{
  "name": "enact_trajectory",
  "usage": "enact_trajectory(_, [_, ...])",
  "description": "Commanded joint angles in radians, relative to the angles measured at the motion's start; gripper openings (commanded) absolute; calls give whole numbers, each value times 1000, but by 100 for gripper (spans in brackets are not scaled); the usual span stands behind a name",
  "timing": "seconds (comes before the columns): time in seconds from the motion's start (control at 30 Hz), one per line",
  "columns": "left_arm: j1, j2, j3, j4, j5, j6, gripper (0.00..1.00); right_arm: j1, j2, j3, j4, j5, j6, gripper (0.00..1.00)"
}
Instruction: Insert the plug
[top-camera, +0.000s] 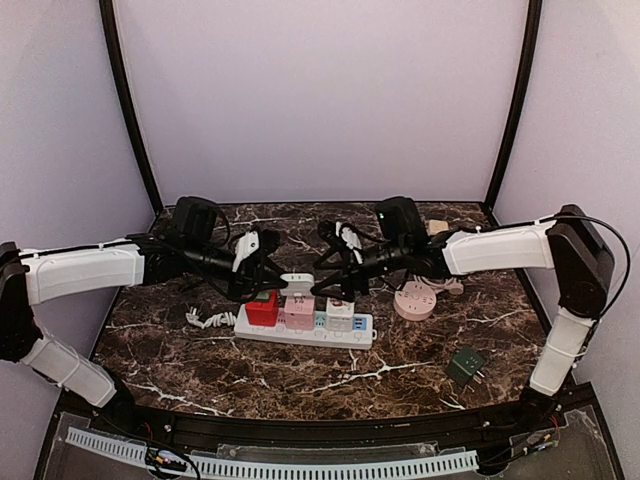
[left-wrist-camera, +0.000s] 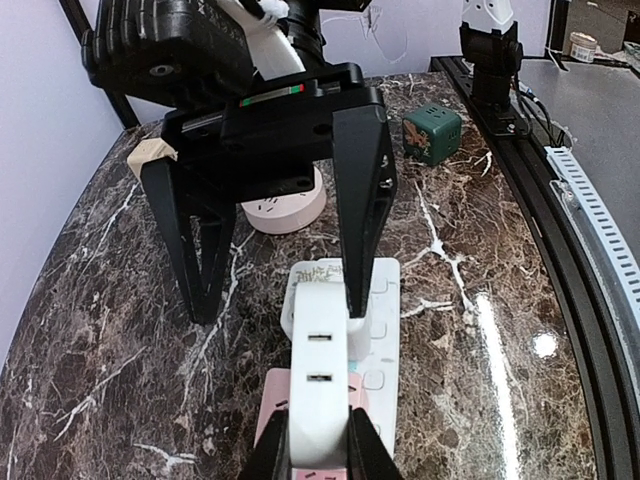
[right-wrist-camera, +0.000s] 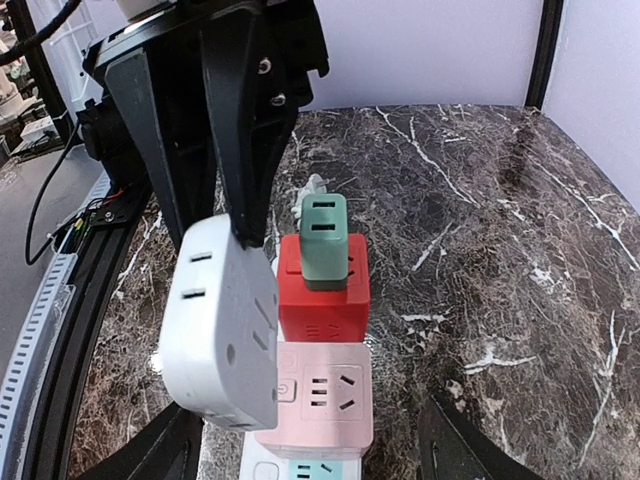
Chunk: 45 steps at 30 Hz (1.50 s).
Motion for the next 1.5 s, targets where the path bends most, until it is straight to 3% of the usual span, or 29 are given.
enact_trajectory(0.0, [-17, -34, -38, 56, 12, -8, 1, 53, 14, 22, 24, 21, -4, 73])
enact_trajectory(0.37, [-22, -32, -52, 96, 14, 18, 1, 62, 109, 117, -23, 40, 1, 51])
enact_trajectory(0.47, [-22, -31, -49, 94, 10, 17, 1, 63, 126, 140, -37, 36, -8, 35])
enact_trajectory(0.63, [-21, -23, -47, 97, 8, 9, 1, 64, 138, 150, -73, 39, -43, 18])
enact_trajectory(0.73, [-21, -15, -47, 113, 7, -4, 0, 67, 145, 158, -99, 42, -56, 0])
enact_trajectory(0.87, [-20, -14, -59, 144, -11, -48, 1, 67, 120, 124, -83, 95, -61, 0])
enact_trajectory(0.93, [-20, -19, -74, 149, -25, -59, 24, 67, 94, 98, -54, 138, -58, 0])
enact_trajectory(0.97, [-20, -22, -80, 147, -28, -63, 50, 67, 82, 85, -39, 154, -57, 0])
enact_trajectory(1.03, [-20, -22, -84, 136, -23, -62, 64, 67, 59, 61, 0, 171, -63, 0])
enact_trajectory(1.33, [-20, -4, -90, 114, -70, -61, 47, 69, 61, -1, 165, 183, -81, 0])
enact_trajectory(1.47, [-20, -1, -90, 120, -111, -44, 50, 81, 76, 11, 194, 178, -77, 0])
